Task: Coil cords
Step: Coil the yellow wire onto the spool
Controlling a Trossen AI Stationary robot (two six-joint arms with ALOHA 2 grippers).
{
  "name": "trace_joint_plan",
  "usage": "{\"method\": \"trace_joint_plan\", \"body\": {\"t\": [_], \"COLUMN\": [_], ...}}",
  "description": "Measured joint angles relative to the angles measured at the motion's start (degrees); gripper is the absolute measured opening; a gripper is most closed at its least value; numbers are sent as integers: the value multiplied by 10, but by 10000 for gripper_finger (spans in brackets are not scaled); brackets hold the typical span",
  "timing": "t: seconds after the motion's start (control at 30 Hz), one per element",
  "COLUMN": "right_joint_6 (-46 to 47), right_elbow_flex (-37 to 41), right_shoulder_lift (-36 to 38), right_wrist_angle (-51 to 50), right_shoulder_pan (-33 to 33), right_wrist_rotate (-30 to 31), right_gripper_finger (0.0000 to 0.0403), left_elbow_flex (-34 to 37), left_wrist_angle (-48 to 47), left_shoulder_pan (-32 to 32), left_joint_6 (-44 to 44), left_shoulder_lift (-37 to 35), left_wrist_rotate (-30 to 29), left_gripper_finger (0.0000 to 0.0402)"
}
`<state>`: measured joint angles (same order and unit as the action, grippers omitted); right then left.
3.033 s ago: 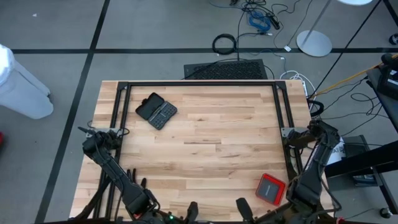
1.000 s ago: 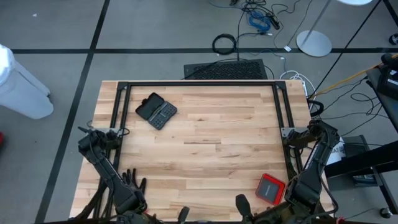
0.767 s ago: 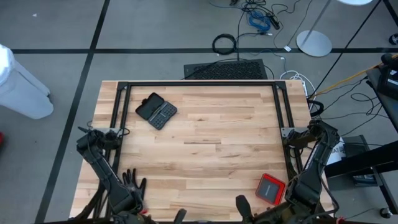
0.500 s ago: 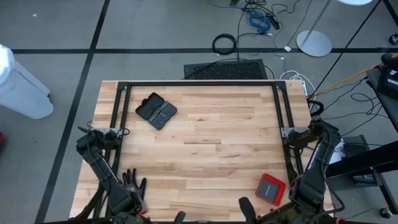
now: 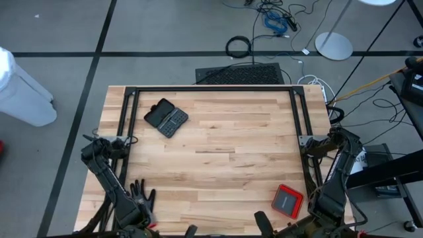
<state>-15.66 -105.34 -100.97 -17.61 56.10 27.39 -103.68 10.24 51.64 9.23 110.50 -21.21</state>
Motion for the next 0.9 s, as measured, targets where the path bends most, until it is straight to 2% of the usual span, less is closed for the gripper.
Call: {"method": "trace_joint_plan", "body": {"t": [0.23, 0.4, 0.9], "right_joint_6": [-69, -92, -139], "right_elbow_flex": [0, 0, 0], "right_shoulder_lift": [0, 0, 0], "right_wrist_angle": [62, 80, 119], "right_shoulder_pan": [17, 39, 74], "right_wrist_rotate": [19, 59, 57], "right_gripper_finger": [0, 0, 0], "left_elbow_flex": [0, 0, 0], "left_wrist_angle": [-3, -4, -5], "left_shoulder_pan": [-3, -3, -3], "left_joint_6": [-14, -14, -14], "left_shoulder_lift": [0, 0, 0], "left_wrist_rotate": [1, 1, 1], "left_gripper_finger": [0, 0, 0]}}
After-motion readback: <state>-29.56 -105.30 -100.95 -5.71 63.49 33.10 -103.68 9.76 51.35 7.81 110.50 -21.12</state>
